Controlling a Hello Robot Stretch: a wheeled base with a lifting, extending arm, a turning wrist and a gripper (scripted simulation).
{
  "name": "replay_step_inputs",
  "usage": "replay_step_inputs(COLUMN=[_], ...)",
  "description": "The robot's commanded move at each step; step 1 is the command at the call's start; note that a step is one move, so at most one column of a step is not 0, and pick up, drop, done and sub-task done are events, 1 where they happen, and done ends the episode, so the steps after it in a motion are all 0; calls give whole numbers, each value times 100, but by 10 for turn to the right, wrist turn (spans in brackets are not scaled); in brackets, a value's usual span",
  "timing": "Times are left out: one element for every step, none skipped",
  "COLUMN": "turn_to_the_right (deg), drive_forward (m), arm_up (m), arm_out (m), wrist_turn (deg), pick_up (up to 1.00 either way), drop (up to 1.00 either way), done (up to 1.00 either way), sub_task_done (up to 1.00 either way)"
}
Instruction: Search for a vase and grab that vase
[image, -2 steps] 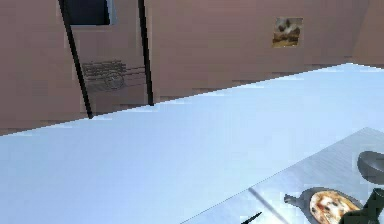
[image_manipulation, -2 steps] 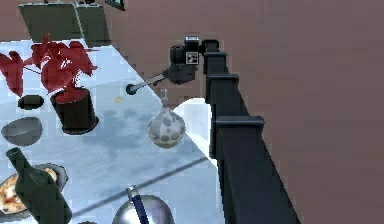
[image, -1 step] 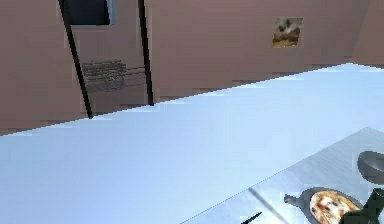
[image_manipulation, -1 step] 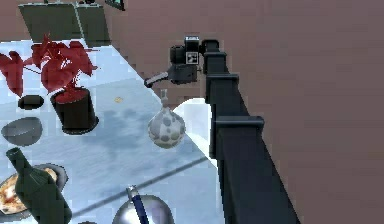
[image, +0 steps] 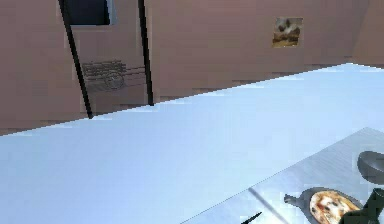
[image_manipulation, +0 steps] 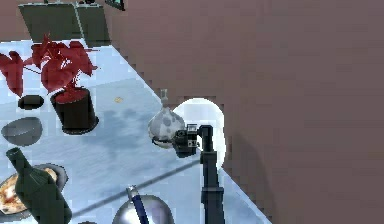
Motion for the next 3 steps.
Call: replay_step_inputs(turn_to_the_right=[0, 0, 0], drive_forward=[0, 0, 0], arm_up=[0, 10, 0], arm_out=[0, 0, 0], wrist_turn=[0, 0, 0], pick_up=[100, 0, 0], drop=[0, 0, 0], done=[0, 0, 100], sub_task_done=[0, 0, 0])
